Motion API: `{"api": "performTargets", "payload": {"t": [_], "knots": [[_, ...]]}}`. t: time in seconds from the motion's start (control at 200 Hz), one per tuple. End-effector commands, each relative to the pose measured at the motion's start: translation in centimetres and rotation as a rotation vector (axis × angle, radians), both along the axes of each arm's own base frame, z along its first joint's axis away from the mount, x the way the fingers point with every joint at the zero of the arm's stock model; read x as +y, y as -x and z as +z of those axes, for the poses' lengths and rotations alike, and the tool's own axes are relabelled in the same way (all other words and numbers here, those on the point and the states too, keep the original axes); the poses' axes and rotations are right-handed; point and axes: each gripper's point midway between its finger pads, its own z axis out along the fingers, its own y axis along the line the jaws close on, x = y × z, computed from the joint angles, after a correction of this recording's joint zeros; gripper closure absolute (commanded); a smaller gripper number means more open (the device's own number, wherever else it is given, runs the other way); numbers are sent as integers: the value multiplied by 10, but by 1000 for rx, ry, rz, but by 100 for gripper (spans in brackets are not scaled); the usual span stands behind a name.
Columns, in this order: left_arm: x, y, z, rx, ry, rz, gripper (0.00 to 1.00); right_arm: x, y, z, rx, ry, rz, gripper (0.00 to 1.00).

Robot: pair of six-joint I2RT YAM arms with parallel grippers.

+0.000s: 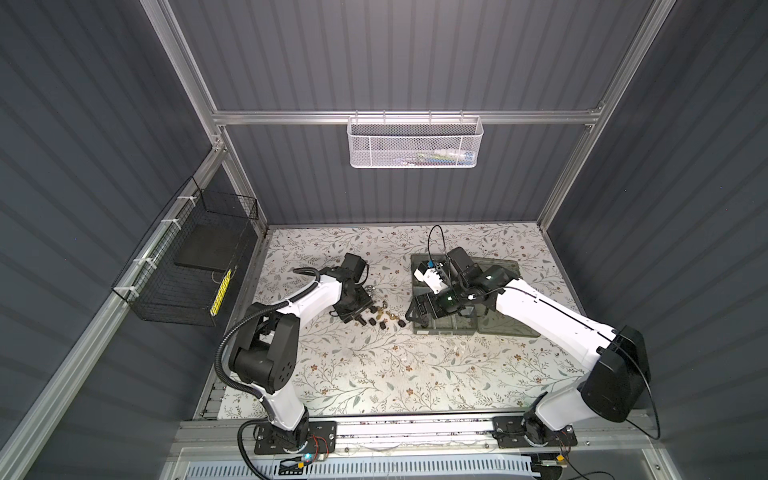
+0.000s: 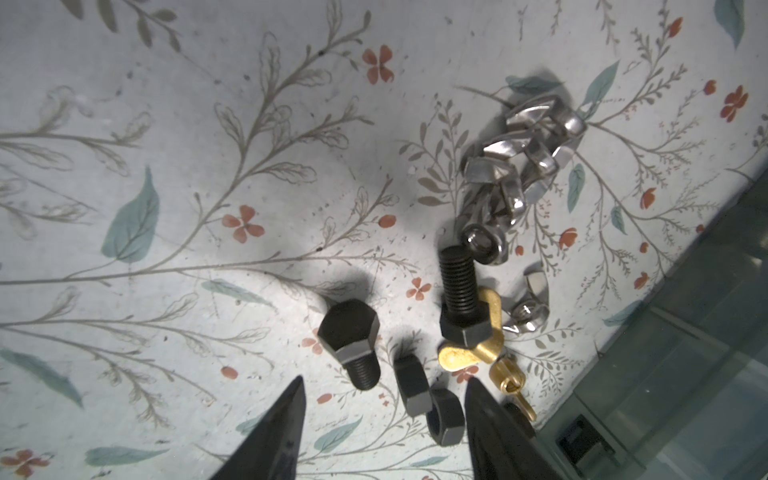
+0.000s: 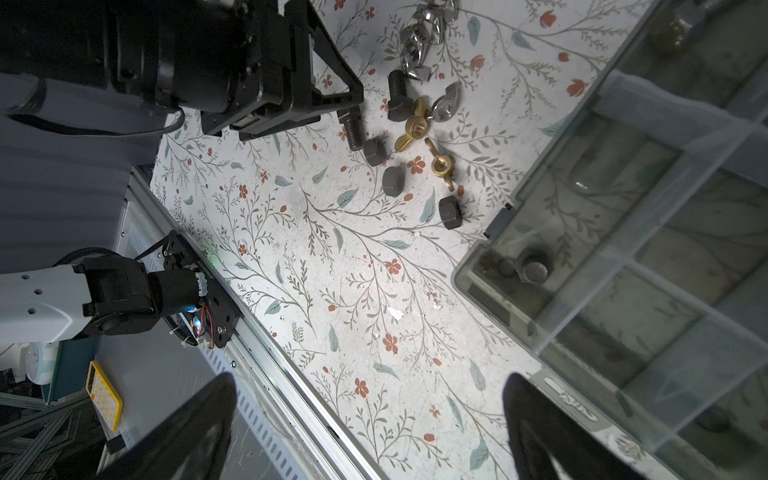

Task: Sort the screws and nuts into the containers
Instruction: 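Lower the left gripper around another black hex bolt and close it, then lift the held black bolt and carry it over the box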

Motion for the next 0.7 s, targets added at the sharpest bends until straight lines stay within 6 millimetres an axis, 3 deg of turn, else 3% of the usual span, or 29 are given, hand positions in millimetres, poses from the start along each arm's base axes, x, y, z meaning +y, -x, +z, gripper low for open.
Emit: {"api": "performTargets", "payload": {"t": [0.0,0.175,0.45,0.695], "knots": [[-1,0,-8,27,13,11,40,3,0,3,-3,1,21,1],[-4,2,-22,72,14,-1,49,2,-1,3,-7,9,17,1],[-1,8,-39,119,-4,3,55,0,-3,3,-17,15,13,1],[1,11,-49,144,-32,-24,74,-1,-4,4,-17,13,6,1]]}}
